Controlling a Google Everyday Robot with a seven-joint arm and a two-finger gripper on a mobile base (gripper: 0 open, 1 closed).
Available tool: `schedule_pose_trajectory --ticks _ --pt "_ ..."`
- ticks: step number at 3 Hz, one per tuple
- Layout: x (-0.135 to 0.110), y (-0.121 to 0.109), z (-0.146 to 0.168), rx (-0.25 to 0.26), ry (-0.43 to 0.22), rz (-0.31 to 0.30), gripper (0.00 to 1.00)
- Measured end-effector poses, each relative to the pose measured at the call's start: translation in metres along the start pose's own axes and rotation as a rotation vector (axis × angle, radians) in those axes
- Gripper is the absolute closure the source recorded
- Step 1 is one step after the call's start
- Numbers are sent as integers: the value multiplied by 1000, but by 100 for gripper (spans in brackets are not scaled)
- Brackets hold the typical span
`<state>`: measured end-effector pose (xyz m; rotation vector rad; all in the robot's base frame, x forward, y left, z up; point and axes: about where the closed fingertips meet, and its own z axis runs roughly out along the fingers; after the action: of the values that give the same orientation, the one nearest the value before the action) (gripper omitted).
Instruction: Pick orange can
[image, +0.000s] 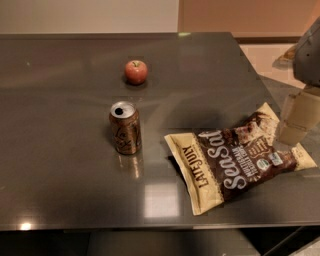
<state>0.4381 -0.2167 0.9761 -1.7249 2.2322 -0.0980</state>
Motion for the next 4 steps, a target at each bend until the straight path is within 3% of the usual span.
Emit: schedule_pose_trajectory --ticks 1,2,3,4 --pt "0 0 0 0 0 0 0" --pt "-11 -1 2 0 -42 -10 0" --pt "-45 -3 11 5 -126 -34 0" --pt "-79 -10 27 5 -213 -10 0"
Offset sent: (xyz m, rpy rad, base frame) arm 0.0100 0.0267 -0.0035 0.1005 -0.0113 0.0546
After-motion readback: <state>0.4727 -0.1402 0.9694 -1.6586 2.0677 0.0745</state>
